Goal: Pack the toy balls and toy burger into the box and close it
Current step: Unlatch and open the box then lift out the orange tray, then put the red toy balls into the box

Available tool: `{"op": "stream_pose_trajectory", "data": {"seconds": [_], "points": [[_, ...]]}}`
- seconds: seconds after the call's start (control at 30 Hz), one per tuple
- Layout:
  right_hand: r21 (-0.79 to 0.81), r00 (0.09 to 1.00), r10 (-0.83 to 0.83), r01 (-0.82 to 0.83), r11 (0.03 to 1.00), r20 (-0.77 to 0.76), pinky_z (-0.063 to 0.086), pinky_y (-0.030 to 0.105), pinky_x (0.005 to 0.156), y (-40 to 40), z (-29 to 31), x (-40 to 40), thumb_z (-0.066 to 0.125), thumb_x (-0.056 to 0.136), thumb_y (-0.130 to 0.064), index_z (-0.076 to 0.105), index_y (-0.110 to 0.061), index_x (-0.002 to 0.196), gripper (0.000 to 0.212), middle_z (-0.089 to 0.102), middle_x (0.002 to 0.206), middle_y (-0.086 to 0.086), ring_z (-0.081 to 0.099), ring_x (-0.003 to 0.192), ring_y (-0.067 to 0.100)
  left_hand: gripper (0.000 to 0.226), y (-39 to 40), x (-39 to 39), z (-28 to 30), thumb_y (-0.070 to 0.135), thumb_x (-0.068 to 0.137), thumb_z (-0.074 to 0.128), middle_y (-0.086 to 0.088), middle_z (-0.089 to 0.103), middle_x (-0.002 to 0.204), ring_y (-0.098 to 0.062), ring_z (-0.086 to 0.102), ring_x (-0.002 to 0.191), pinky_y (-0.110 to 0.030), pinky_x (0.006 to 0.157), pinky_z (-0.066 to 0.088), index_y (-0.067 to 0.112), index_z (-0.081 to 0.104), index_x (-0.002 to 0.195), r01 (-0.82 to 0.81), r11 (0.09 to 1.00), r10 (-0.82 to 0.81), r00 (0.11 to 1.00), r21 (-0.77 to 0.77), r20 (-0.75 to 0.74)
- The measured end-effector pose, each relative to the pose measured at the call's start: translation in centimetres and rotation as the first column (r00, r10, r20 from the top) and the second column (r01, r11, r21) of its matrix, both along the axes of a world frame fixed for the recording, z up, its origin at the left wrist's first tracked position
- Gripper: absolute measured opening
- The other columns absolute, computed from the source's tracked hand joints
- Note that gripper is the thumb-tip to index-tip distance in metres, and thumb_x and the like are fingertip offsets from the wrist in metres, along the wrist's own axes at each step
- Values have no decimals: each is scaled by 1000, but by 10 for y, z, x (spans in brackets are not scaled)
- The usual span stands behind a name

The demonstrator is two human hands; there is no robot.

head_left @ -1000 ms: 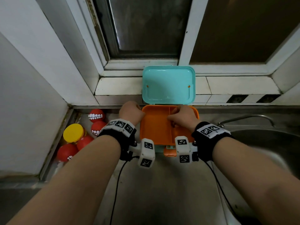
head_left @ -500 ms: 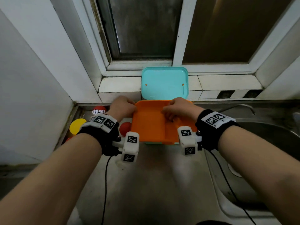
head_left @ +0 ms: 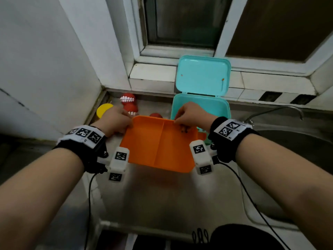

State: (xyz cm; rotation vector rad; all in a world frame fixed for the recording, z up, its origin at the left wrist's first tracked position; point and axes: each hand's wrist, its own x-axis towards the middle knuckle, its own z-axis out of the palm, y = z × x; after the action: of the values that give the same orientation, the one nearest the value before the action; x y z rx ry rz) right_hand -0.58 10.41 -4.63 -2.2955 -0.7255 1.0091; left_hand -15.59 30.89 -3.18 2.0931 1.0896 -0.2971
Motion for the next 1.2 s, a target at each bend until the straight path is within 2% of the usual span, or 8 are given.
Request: {"op": "stream_pose_trajectory", "data": {"seconds": [0.07,0.17,0.3,0.63,0.8,0.97,1.1,1.2], "points": [[11,999,-3,3,1000,42,61,34,66,-5,7,0,65,79,-10,74,-3,85,13,68,57,7,69,56,22,10,-2,7,5,-2,74,66,-9,59,52,-19,54,39,-21,36,43,7,70,75,25,999,-25,1000,42,-3],[32,992,-95,93,995,85,62,37,69,-30,19,12,64,80,-9,73,-6,83,11,70,64,9,73,65,24,14,-20,35,13,3,75,62,-13,71,66,-24,69,57,-36,58,61,11,72,69,94,991,-99,994,98,42],[113,955,-260,245,963,144,61,43,74,-82,35,32,62,81,-5,67,-14,72,13,74,74,16,73,70,28,12,-58,79,25,9,74,67,-12,70,66,-27,70,66,-43,68,61,13,69,62,179,975,-197,971,128,138],[119,828,-527,513,850,192,61,45,72,-204,63,65,60,85,-6,61,-13,75,13,74,72,15,73,66,24,18,-166,153,39,20,78,71,-6,69,58,-15,65,48,-35,55,59,14,66,62,376,909,-412,875,180,256],[107,773,-604,595,797,194,59,47,78,-245,58,69,56,84,-7,63,-6,87,7,74,72,15,73,73,24,12,-214,172,34,20,82,66,-11,72,78,-27,67,73,-39,70,56,10,70,76,450,866,-497,822,217,279],[13,779,-611,615,788,140,60,39,72,-278,37,64,61,84,-10,68,-2,96,16,71,78,13,69,71,24,22,-240,178,13,23,81,61,-1,69,57,-14,65,51,-30,57,50,14,70,64,481,871,-491,841,104,225],[32,774,-614,617,786,152,58,40,79,-289,17,62,69,79,-14,70,-5,99,22,71,94,11,66,86,23,18,-251,189,11,24,82,62,-7,72,74,-19,70,71,-43,73,59,9,69,75,475,878,-475,843,63,252],[102,753,-648,640,762,115,59,39,78,-283,14,66,71,80,-18,67,-10,105,26,67,97,6,64,87,19,21,-251,196,17,27,76,64,-14,69,89,-31,65,86,-44,78,54,9,68,87,429,884,-464,849,186,253]]}}
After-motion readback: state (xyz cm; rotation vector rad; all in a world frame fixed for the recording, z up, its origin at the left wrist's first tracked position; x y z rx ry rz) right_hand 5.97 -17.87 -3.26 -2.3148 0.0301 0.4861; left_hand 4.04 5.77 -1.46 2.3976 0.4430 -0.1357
